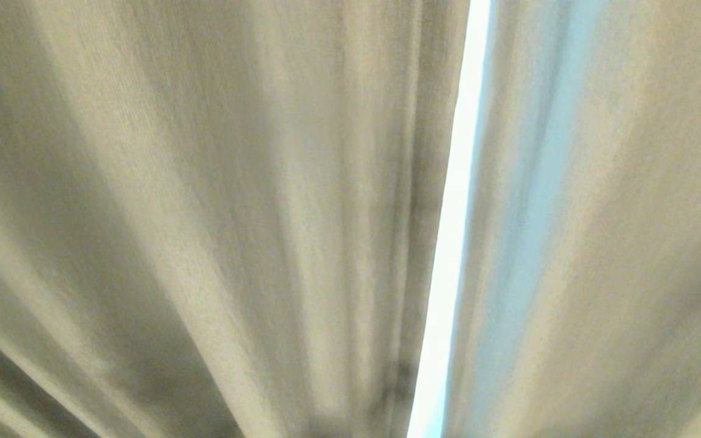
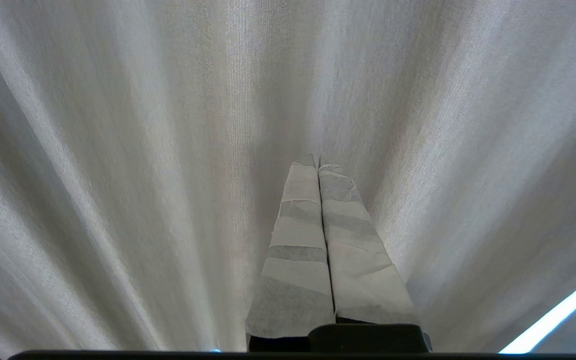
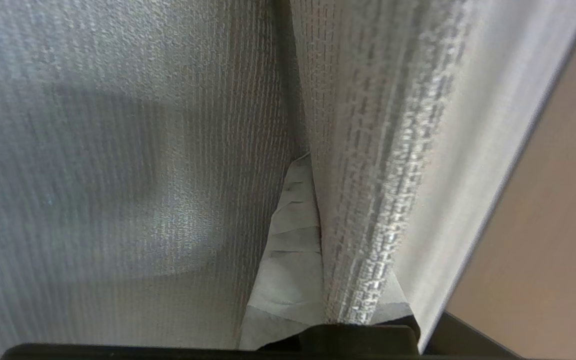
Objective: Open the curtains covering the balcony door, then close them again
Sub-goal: Pull the outer curtains open on both sides
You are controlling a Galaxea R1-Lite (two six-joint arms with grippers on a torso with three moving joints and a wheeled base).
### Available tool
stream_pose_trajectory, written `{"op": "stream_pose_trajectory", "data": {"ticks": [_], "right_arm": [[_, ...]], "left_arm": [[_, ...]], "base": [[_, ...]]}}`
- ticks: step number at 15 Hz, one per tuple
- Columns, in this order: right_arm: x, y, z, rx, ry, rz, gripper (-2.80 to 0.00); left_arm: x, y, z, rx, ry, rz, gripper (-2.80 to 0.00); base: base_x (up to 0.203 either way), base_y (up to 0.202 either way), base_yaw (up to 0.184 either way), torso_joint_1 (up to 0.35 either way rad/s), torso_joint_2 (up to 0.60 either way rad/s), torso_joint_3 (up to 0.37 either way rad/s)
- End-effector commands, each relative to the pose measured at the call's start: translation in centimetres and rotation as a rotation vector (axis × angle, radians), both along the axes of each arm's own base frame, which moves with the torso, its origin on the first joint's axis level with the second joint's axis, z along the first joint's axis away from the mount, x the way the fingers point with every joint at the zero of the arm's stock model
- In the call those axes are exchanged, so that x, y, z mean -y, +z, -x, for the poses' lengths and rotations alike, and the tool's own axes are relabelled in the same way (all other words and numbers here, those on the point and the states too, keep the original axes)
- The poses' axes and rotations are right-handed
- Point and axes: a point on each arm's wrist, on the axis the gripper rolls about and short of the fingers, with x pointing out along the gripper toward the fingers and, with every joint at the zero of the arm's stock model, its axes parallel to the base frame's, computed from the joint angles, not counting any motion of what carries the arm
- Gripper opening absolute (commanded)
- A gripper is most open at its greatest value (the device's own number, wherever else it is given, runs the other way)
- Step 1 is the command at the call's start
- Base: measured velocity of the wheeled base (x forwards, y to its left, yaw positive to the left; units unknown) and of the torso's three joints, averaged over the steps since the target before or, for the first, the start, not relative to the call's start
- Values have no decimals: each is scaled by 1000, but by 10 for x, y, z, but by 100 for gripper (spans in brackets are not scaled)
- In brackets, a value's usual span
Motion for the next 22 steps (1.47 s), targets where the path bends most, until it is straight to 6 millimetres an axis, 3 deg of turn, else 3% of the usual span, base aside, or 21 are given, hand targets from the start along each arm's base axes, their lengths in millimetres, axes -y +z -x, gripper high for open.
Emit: {"op": "stream_pose_trajectory", "data": {"ticks": [1,6,14,18,22], "right_arm": [[12,-7,3,-11,-27,-21,-280],[27,-6,9,-10,-69,-19,-280],[21,0,10,3,-36,-1,-280],[1,8,9,2,62,27,-280],[-34,15,1,43,181,33,-280]], "left_arm": [[0,0,0,1,1,1,-280],[0,0,0,1,1,1,-280],[0,0,0,1,1,1,-280],[0,0,0,1,1,1,-280],[0,0,0,1,1,1,-280]], "base": [[0,0,0,0,0,0],[0,0,0,0,0,0],[0,0,0,0,0,0],[0,0,0,0,0,0],[0,0,0,0,0,0]]}}
